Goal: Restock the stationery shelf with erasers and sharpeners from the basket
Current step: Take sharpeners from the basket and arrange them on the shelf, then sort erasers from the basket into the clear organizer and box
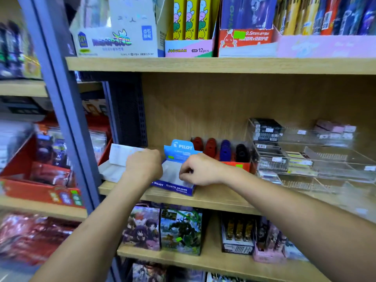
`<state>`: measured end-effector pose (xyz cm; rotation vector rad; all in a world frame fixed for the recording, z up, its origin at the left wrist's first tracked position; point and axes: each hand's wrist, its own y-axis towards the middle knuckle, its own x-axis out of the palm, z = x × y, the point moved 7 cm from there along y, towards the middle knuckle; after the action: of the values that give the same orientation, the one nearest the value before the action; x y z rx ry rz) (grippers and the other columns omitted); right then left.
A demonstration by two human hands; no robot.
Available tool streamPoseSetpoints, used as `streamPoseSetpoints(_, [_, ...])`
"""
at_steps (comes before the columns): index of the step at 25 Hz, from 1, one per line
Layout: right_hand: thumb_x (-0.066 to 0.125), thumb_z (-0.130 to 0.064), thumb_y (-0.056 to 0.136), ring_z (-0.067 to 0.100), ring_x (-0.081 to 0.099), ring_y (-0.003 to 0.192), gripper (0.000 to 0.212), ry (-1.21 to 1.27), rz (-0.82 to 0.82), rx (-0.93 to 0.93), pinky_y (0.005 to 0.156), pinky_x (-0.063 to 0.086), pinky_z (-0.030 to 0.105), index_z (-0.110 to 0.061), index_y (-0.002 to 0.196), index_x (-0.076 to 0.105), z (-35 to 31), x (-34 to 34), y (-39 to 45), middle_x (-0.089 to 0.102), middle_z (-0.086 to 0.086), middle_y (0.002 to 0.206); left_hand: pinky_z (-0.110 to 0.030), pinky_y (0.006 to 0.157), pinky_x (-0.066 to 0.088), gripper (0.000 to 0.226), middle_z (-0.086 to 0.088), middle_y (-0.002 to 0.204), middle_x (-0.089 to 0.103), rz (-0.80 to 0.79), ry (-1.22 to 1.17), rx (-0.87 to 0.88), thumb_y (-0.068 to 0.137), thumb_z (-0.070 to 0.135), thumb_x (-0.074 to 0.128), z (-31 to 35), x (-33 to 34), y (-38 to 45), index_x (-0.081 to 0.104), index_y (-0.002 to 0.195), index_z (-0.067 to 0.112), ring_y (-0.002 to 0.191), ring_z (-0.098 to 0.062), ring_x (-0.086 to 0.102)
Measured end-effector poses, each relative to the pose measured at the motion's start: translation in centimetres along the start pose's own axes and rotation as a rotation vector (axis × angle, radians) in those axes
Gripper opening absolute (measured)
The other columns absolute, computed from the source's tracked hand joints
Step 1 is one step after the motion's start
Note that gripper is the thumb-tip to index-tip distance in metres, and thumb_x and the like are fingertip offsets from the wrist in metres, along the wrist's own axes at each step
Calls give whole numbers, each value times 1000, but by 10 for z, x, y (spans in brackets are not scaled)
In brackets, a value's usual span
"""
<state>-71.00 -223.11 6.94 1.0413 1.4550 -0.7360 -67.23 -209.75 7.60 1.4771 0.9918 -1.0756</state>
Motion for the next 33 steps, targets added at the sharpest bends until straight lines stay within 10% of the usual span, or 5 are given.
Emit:
streamPoseSetpoints(19, [59, -18, 84, 23, 62, 97, 22, -146, -57, 249, 78, 55, 36, -23, 100, 73, 40, -14, -122, 69, 1, 101, -34, 73, 44, 4, -16, 109, 66, -67, -386, 161, 91, 14, 53, 122, 1, -59, 52, 92, 10, 101, -35, 62])
streamPoseSetpoints(27, [49, -20, 82, 34, 63, 94, 23, 8, 411, 329, 71, 53, 39, -23, 96, 67, 17, -12, -187, 71, 7, 97, -40, 72, 50, 17, -9, 103, 65, 248, -568, 310, 87, 15, 50, 145, -34, -126, 58, 102, 14, 94, -35, 61])
streamPoseSetpoints(33, [51, -23, 74, 33, 66, 85, 14, 157, 12, 508, 67, 54, 36, -17, 81, 62, 51, 122, -239, 70, 11, 86, -42, 74, 50, 18, -21, 102, 68, -217, -420, 487, 86, 19, 52, 197, 86, -205, 60, 100, 10, 96, -42, 64])
